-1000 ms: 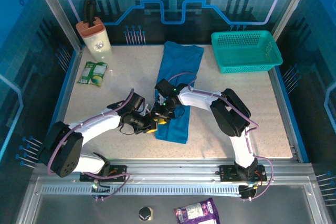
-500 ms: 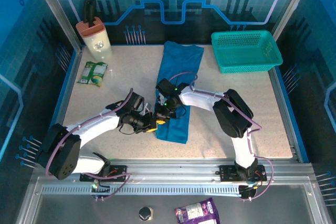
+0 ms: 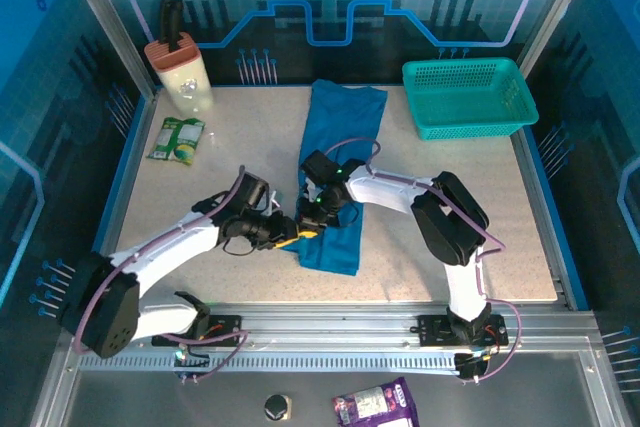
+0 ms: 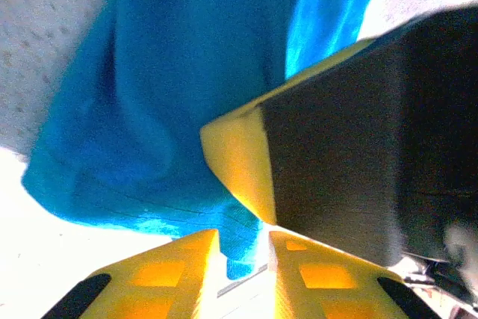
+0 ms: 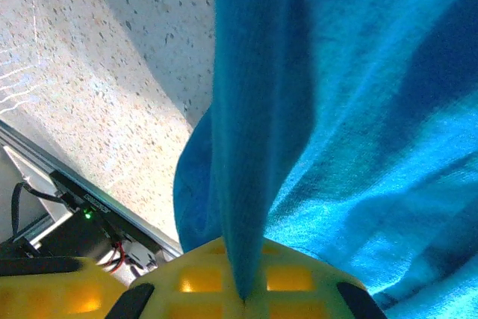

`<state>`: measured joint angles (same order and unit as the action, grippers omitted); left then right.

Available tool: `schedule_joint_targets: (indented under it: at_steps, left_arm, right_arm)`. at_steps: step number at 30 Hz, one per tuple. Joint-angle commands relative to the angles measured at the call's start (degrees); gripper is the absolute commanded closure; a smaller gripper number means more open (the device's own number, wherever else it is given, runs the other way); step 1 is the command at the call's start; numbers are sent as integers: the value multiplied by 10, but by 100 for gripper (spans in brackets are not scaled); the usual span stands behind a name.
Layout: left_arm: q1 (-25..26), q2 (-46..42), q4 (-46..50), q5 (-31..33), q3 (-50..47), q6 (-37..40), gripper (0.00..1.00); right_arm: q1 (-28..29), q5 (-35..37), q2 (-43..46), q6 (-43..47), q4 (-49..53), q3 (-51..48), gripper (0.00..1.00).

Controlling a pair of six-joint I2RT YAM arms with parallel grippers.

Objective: Fold the inside-out t-shirt

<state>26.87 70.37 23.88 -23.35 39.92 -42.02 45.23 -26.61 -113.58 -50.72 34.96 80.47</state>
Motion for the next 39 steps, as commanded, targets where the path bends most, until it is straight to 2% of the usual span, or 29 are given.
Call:
schedule_joint_targets:
  at_steps: [1,3,6,10,14,21,30,37,39]
  left_arm:
    - [-16,-32,49,71,26,-10,75]
    - [-22,-20,69,89,29,-6,76]
    - [-28,26,65,80,27,-5,80]
    - [-28,94,-12,27,9,-22,87]
    - [-23,149,-90,-22,11,-38,88]
    - [10,211,-127,-79,21,-64,88]
    - [27,202,-280,-159,-79,-175,87]
    - [26,144,-302,-152,-129,-229,81]
    - [26,123,-277,-144,-133,-229,80]
  right_arm:
    - [-9,-6,35,13,15,-12,100]
    - [-13,-8,43,13,15,-14,100]
    - [-16,-13,52,13,14,-15,100]
    - [-17,-14,64,12,14,-14,100]
    - [-17,-17,77,5,6,-18,100]
    - [-19,-11,93,0,-5,-23,100]
    - [-21,-13,80,-2,-17,-12,100]
    - [-22,-12,75,0,-18,-9,100]
    - [-21,-15,71,-2,-22,-9,100]
